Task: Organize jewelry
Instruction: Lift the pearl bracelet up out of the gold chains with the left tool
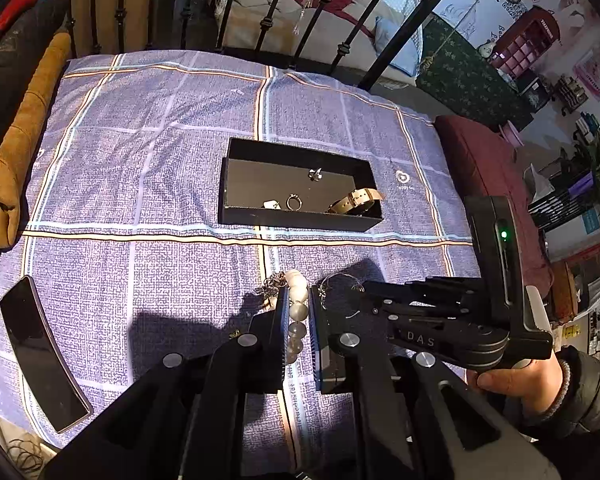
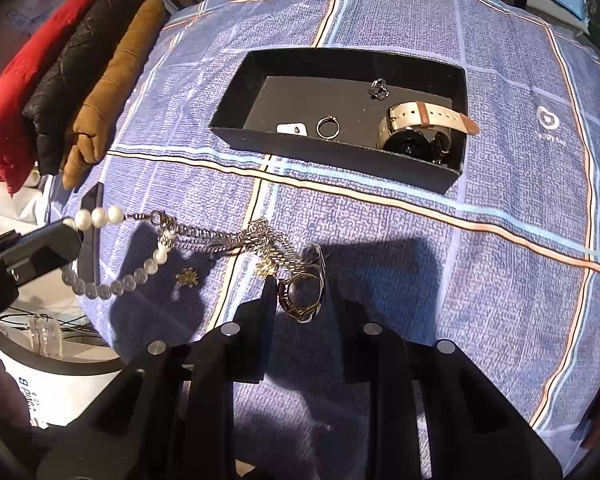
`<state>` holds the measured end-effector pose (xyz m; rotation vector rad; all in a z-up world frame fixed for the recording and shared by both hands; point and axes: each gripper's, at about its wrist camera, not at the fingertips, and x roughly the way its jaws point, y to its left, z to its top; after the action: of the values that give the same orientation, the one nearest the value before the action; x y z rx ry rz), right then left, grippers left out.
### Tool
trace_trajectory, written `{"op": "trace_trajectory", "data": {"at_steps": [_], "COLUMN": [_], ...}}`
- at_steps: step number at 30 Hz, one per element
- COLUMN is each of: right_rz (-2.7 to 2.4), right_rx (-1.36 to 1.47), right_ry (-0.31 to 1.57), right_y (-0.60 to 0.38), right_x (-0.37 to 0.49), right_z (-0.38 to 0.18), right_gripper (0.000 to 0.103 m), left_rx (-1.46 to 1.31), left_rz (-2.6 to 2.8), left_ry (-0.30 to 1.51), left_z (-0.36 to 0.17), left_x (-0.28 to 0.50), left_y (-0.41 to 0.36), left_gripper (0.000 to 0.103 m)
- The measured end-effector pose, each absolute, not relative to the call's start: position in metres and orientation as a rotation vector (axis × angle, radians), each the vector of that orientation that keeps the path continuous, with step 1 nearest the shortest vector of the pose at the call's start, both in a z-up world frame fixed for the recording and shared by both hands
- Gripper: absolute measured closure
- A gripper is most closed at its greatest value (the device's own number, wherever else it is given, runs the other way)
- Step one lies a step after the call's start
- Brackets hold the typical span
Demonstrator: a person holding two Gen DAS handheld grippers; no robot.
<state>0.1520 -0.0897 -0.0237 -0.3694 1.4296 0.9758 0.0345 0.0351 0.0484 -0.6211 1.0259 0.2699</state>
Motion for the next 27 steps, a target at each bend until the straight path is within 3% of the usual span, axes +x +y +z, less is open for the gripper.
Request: {"op": "trace_trajectory", "data": {"at_steps": [14, 27], "right_rz": [1.022, 0.998], "right_rx": [-0.254, -0.251], "right_ry": [1.344, 1.365], "right_y": [-0.119, -0.124], "right_x": [0.140, 0.139], "right_z": [0.035, 0.030], "right_gripper": [0.078, 0.078], "left_rx": [-0.606, -0.618], "left_rz": [0.251, 0.232], "left_ry": [0.886, 0.929], "left_z": [0.101, 0.086], "left_x": [0.028, 0.026], "left_y": [0.035, 0.030], "left_gripper": [0.094, 0.094]}}
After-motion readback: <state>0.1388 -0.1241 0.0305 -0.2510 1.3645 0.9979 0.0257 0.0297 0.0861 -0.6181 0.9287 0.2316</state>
